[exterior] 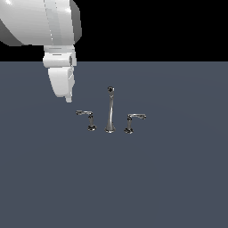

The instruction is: Turn on the faucet by rotating a designated handle.

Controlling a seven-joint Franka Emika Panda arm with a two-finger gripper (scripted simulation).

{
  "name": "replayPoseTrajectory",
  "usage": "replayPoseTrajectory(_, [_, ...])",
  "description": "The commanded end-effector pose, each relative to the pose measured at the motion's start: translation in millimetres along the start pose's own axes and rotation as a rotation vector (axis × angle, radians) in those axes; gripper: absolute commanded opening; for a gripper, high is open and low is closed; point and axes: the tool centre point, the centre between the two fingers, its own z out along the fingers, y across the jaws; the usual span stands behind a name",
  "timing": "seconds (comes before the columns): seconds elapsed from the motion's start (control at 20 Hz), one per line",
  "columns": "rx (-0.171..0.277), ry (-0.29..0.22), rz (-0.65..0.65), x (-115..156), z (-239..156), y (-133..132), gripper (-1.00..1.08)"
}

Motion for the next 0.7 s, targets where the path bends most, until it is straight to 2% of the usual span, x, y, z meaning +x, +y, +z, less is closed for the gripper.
replayPoseTrajectory(0.0, [0.001, 0.001, 0.062, 5.9, 14.2, -13.9, -1.00])
replayPoseTrajectory(0.35, [0.002, 0.000, 0.219, 24.7, 48.4, -47.7, -1.00])
replayPoseTrajectory(0.65, [0.003, -0.003, 0.312, 38.2, 67.6, -66.4, -1.00])
